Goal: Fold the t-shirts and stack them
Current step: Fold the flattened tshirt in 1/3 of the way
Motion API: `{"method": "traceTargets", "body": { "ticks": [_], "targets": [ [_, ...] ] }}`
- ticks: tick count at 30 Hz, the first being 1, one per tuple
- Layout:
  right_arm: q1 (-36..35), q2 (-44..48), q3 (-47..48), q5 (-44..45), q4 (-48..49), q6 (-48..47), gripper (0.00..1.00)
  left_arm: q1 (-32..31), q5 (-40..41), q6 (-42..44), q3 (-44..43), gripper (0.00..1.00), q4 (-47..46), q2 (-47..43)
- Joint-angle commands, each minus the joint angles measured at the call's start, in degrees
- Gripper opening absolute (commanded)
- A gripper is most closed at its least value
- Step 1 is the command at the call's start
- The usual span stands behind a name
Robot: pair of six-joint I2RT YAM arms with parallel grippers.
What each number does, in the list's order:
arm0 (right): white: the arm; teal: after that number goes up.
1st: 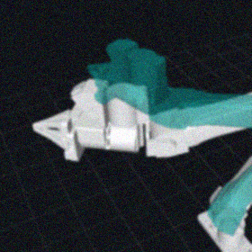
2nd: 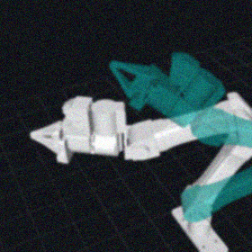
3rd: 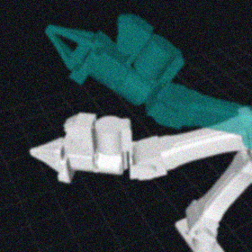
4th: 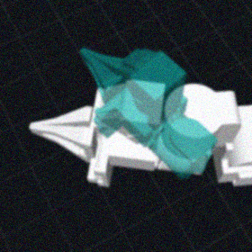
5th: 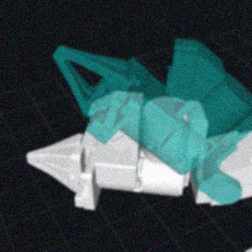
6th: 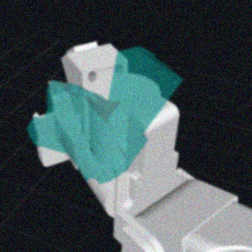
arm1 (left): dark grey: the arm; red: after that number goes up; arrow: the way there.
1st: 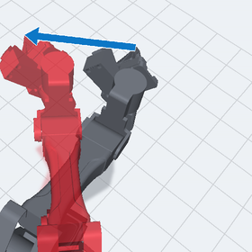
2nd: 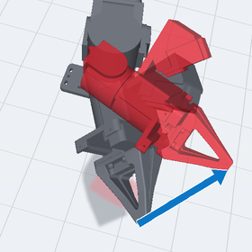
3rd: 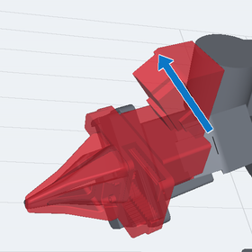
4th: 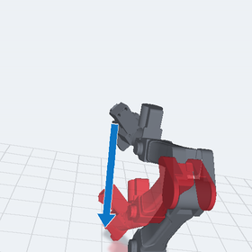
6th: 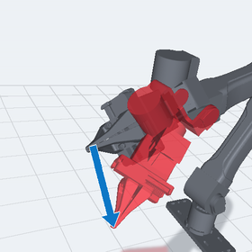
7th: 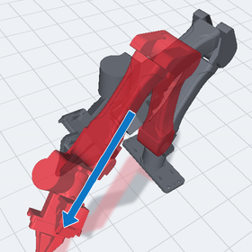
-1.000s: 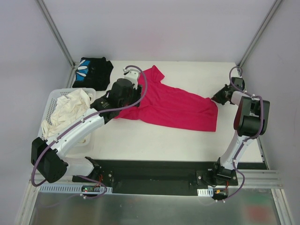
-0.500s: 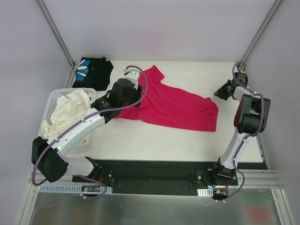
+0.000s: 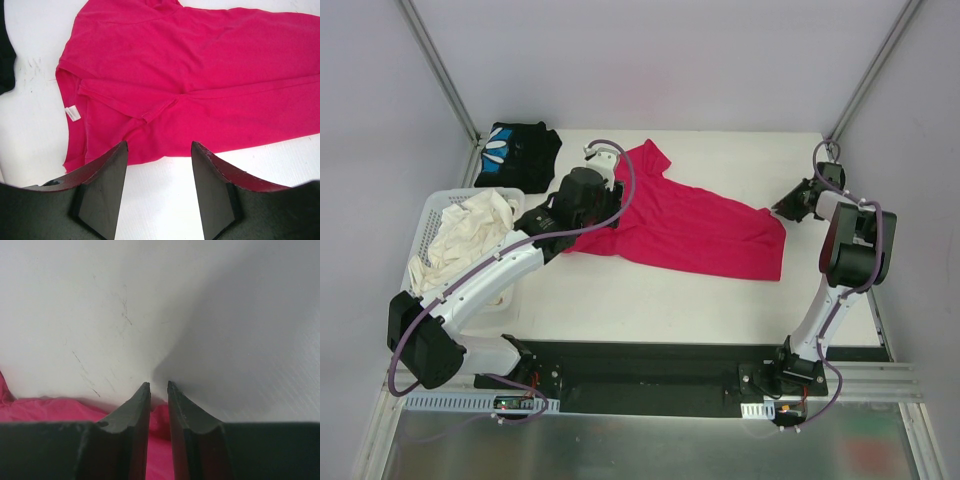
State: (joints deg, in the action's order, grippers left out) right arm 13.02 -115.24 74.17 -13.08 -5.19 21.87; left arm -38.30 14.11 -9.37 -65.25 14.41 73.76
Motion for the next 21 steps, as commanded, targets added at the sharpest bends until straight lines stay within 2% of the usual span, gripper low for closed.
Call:
{"method": "traceTargets", "body": {
  "ticks": [1,9,13,21],
  "targets": [
    [-1.06,2.92,-0.78,-0.28,-0.26,0.1,0.24,-0.54,0.66,0.23,-1.28,0.53,-1.32,-0.98],
    [-1.5,4.14,-1.66,-0.19,-0.52,-0.51,0.27,-0.54,-0.13,-0.3,-1.1,0.52,-1.49,-0.28],
    [-1.59,4.94,-2.1,0.07,-1.22,-1.3,0.32,-0.46,-0.57,-0.57,-1.1,0.52,-1.58,-0.02],
    [-1.59,5.9,-2.36,-0.28,-1.84,-1.39,0.33,-0.46,-0.92,-0.83,-1.19,0.52,-1.76,0.34]
  ]
}}
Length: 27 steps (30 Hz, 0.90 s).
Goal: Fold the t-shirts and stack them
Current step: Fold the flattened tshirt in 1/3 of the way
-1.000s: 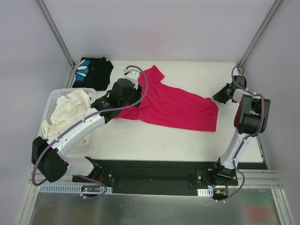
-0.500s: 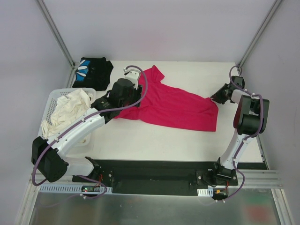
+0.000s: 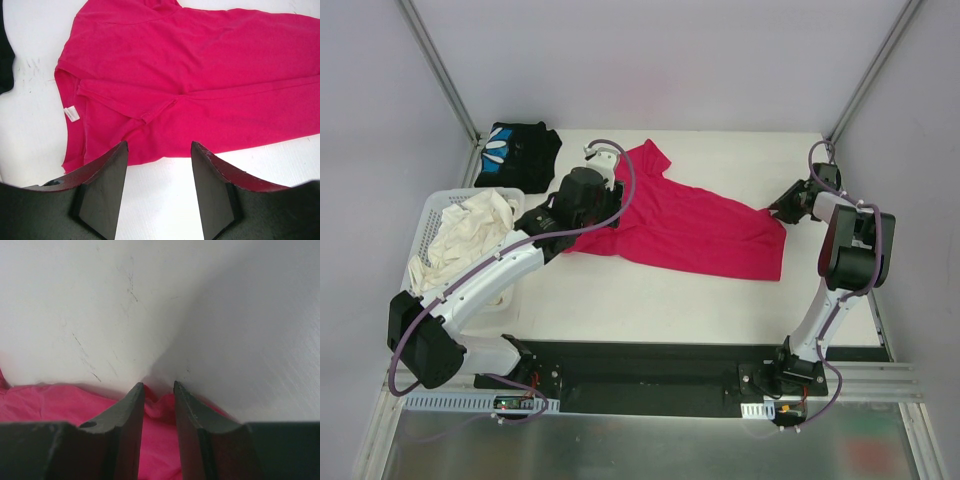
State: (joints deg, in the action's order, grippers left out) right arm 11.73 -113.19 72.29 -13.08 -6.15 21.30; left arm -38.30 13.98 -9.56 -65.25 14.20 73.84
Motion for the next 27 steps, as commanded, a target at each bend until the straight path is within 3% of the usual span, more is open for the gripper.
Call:
{"method": "traceTargets", "body": {
  "ticks": [1,23,27],
  "targets": [
    [-0.3,4.02,-0.75,-0.36,-0.97,-0.65,0.33,-0.46,-0.88,-0.72,-1.19,0.52,-1.54,0.34],
    [-1.44,4.47,2.42,-1.07,-3.6,-2.4,0.38,-0.54,-2.55,-2.21,0.21,0.52,-1.98,1.83],
    [-1.71,4.99,1.89,-1.33,-3.52,-2.32,0.33,-0.54,-2.64,-2.3,0.3,0.52,-1.98,2.09]
  ]
}}
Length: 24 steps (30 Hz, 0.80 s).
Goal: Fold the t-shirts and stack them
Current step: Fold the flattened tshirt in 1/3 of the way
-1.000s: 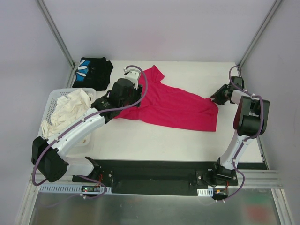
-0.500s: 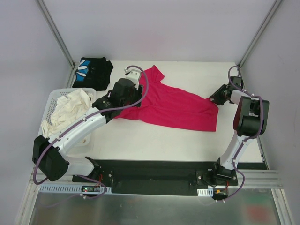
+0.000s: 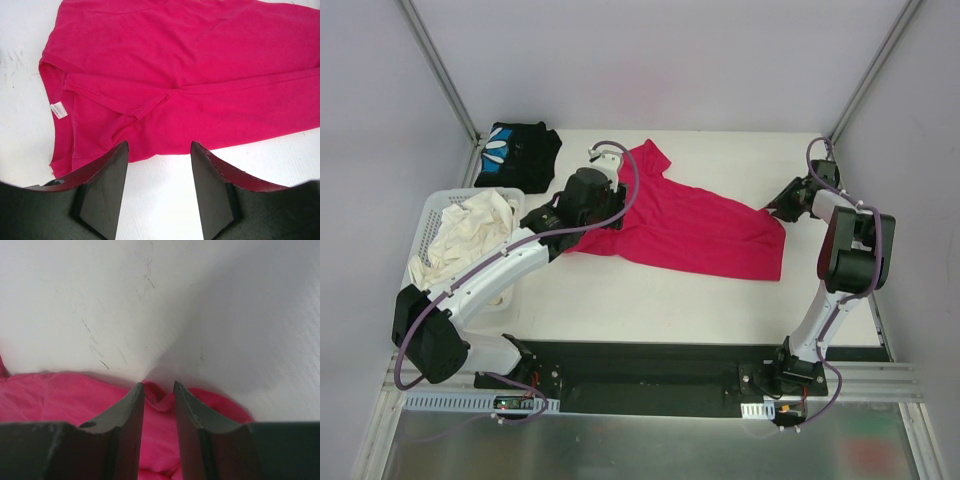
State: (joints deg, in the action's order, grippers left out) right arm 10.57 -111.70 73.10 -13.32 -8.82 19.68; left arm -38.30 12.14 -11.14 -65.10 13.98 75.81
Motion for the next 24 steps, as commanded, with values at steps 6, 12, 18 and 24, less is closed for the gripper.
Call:
{"method": "traceTargets", "body": {
  "ticks": [6,12,18,24],
  "targets": [
    [-0.81,3.95,-0.24,-0.91,-0.5,-0.61,0.33,-0.54,-0.72,-0.73,-0.03,0.52,-1.85,0.04],
    [-0.99,4.74,-2.43,-1.09,0.56,-0.17,0.33,-0.54,-0.72,-0.47,-0.2,0.52,-1.94,0.13],
    [-0.99,4.56,-3.14,-1.18,1.08,0.0,0.3,-0.54,-0.63,-0.29,-0.38,0.52,-1.94,0.48],
    [-1.07,4.39,-2.88,-1.0,1.35,-0.08,0.01,-0.54,-0.72,-0.29,-0.47,0.52,-1.94,0.39]
  ]
}}
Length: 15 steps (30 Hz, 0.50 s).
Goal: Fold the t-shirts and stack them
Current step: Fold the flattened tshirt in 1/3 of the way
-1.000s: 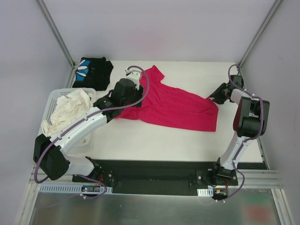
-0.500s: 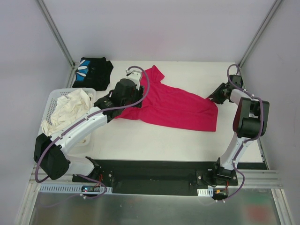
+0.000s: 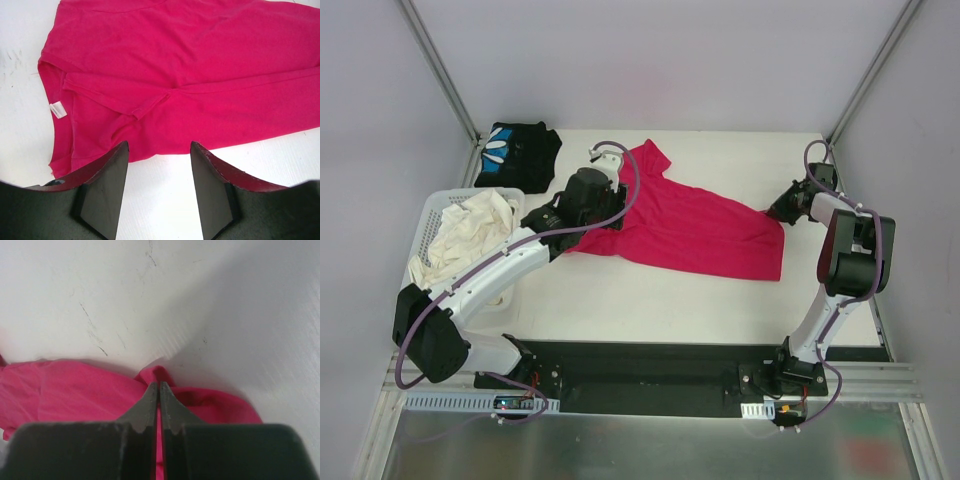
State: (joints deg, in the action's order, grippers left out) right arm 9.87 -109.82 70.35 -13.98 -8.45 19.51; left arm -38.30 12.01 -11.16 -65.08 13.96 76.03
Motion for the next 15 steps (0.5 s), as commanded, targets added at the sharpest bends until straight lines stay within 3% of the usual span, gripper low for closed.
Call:
{"method": "traceTargets", "body": {
  "ticks": [1,15],
  "targets": [
    [-0.29,2.33,0.05,-0.17,0.89,0.01,0.01,-0.54,-0.5,-0.27,-0.49,0.52,-2.0,0.17],
    [1.03,-1.71,6.55,1.15,-0.25,-0.79,0.01,-0.54,0.64,0.08,0.22,0.52,-1.91,-0.53]
  ]
}}
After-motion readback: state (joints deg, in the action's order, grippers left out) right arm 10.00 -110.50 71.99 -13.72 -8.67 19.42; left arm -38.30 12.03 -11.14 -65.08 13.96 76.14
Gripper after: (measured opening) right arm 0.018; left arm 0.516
